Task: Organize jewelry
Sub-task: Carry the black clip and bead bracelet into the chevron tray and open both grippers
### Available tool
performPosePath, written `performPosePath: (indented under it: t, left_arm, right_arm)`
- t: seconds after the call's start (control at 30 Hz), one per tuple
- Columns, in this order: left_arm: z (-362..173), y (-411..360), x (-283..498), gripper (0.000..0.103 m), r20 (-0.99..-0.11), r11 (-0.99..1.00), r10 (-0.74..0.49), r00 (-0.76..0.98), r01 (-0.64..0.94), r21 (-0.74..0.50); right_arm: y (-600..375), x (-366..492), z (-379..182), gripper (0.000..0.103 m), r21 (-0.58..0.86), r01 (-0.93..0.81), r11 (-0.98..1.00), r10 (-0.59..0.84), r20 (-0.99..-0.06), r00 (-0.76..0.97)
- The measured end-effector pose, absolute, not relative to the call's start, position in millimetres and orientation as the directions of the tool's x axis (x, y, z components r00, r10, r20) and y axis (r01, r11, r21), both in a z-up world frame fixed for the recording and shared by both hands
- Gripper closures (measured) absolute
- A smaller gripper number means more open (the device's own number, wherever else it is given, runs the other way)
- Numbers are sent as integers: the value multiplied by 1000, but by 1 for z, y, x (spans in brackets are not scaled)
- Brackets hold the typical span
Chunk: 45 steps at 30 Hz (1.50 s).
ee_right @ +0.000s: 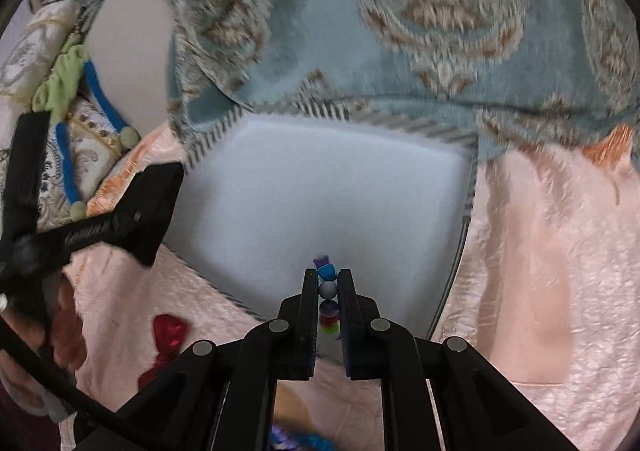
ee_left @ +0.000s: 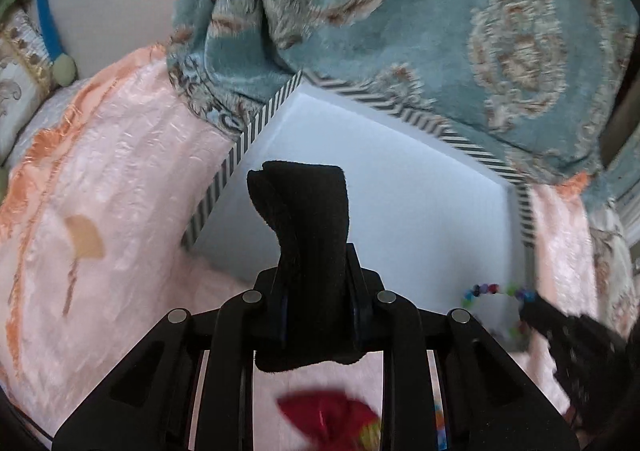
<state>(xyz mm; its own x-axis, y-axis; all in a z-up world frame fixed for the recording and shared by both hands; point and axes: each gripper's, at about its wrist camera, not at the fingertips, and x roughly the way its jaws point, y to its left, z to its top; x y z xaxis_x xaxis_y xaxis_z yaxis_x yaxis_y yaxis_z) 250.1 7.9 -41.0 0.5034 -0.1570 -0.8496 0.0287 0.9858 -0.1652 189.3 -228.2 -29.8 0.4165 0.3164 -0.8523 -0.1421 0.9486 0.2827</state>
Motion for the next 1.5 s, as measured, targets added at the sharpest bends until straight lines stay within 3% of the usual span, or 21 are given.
performPosePath:
  t: [0.2, 0.5, 0.7, 0.77, 0.8, 0.83, 0.87, 0.93, 1.03, 1.07, 1.2, 1.5]
  left_arm:
    - [-80, 8, 266, 82, -888, 992, -120, 443, 17, -125]
    - [-74, -5, 209, 81, -906, 981, -190, 377, 117, -157]
    - [-64, -17, 207, 80, -897, 986, -161, 412, 110, -126]
    - [-70, -20, 216, 80, -901, 987, -158, 405, 100, -128]
    - [-74, -21, 219, 79, -903, 988, -153, 401, 94, -125]
    - [-79, -20, 220, 76, -906, 989, -147, 397, 83, -124]
    - [-82, -18, 221, 70, -908, 990, -143, 393, 73, -124]
    - [-84, -14, 221, 63, -905, 989, -147, 400, 54, -137]
    - [-79, -7, 216, 39, -897, 989, -147, 416, 33, -147]
    - [-76, -3, 213, 37, -892, 987, -154, 425, 22, -160]
    - [-59, 9, 197, 36, -873, 976, -187, 450, -16, -218]
    - [-13, 10, 136, 36, -820, 993, -106, 562, 14, -119]
  right_arm:
    - [-246, 179, -55, 94, 225, -157, 962, 267, -899, 346]
    - [-268, 156, -51, 95, 114, -229, 967, 187, -925, 331]
    - [-280, 158, -49, 94, 214, -162, 963, 258, -901, 347]
    - [-274, 163, -52, 90, 251, -148, 957, 287, -897, 336]
    - [-271, 165, -53, 80, 261, -142, 955, 295, -898, 328]
    - [-268, 166, -53, 62, 269, -138, 953, 300, -897, 324]
    - [-265, 165, -53, 58, 278, -137, 951, 309, -894, 324]
    - [-262, 161, -50, 57, 280, -142, 949, 312, -890, 332]
    - [-258, 157, -43, 57, 258, -157, 953, 298, -889, 347]
    - [-259, 155, -39, 57, 259, -156, 953, 298, -887, 352]
    - [-264, 145, -22, 56, 288, -136, 948, 319, -868, 381]
    - [-261, 96, 21, 43, 240, -150, 959, 283, -831, 480]
